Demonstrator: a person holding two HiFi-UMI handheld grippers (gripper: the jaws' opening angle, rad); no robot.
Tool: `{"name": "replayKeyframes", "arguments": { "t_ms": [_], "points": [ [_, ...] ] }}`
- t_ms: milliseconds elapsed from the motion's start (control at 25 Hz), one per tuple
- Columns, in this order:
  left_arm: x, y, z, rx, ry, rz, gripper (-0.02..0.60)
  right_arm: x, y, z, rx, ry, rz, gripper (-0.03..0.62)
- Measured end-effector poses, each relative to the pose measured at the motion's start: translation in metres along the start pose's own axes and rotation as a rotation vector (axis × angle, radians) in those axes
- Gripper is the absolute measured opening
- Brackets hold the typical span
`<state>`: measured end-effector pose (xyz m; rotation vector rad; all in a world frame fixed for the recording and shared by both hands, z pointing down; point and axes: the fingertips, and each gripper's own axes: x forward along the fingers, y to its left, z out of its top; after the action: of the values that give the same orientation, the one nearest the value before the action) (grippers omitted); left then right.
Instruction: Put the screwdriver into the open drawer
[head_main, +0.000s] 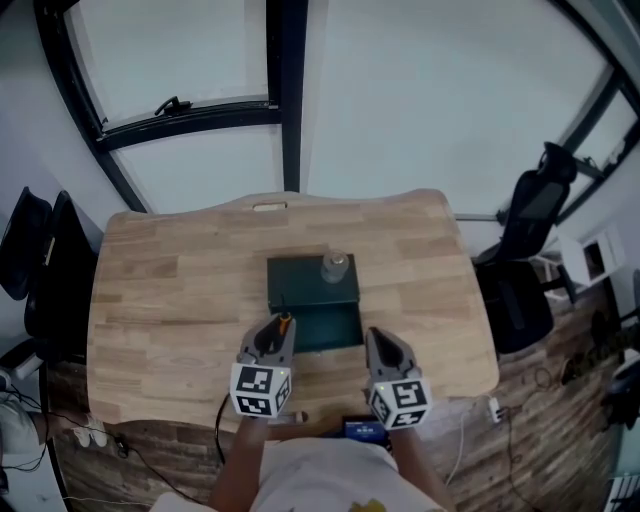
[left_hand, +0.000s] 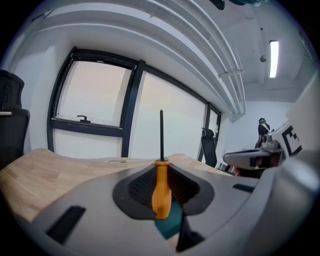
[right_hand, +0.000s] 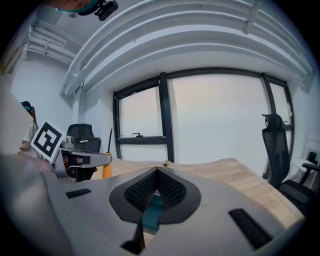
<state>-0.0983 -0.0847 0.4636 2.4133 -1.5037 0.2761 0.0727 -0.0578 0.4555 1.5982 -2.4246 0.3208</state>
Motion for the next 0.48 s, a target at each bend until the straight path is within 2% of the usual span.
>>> {"name": "replayKeyframes", "arguments": {
  "t_ms": [480],
  "points": [
    [0.023, 0.009, 0.004, 0.022, 0.022, -0.01, 0.072, 0.028, -0.013, 0.004, 0.03, -0.002, 0.005, -0.005]
  ]
}}
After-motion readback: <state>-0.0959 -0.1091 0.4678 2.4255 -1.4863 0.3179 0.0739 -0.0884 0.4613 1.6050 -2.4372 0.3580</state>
